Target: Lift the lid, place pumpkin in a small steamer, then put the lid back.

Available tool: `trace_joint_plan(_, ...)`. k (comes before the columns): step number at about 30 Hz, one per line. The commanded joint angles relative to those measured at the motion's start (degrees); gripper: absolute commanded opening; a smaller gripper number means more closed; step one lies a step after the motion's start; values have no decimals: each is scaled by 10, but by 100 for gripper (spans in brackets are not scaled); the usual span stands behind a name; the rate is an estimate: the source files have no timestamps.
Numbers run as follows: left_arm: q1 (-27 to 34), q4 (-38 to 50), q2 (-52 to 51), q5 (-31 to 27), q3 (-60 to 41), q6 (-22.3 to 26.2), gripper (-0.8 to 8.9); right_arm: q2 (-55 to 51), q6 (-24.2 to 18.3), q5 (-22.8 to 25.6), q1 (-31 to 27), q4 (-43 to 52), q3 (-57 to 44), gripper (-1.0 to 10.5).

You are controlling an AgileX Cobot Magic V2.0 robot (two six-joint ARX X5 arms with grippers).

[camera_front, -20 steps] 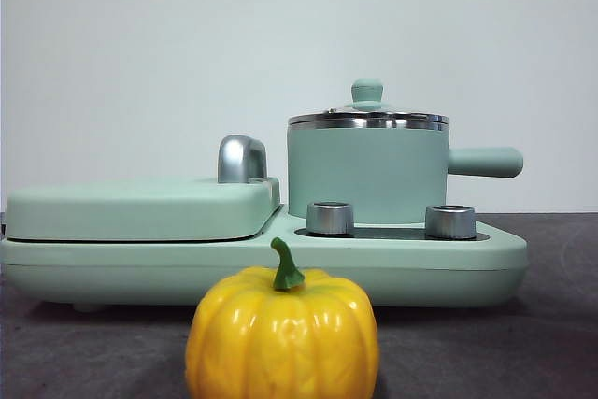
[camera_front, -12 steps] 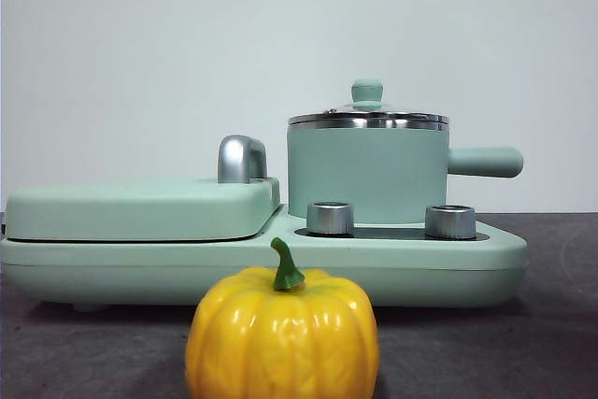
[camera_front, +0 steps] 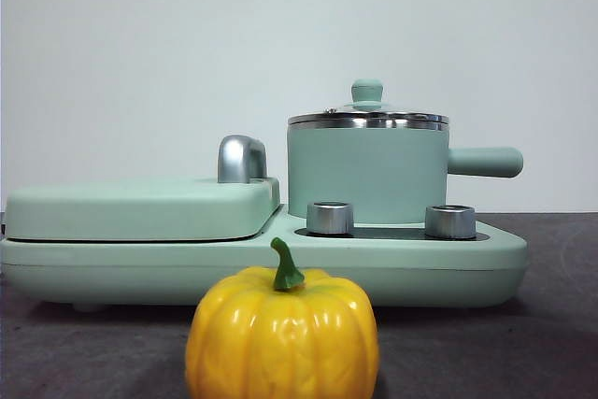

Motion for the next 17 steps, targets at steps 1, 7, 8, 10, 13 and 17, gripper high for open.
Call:
trace_joint_plan(1,1,-34,14,17,40,7,10,12,5,-2,0,-36,46,14)
trace_joint_plan(7,1,-110,64,50,123,64,10,56,-29,-27,0,-94,125,14)
trace_joint_plan(8,1,-119,76,57,137,79,10,66,-39,-33,0,-97,136,14)
trace_joint_plan(10,1,-134,100,68,162,105,10,86,-51,-43,0,-104,155,14)
trace_joint_plan(13,1,-154,142,88,201,138,10,121,-74,-62,0,-112,183,14)
trace_joint_plan(17,1,-175,201,117,252,185,10,169,-104,-92,0,-113,210,14)
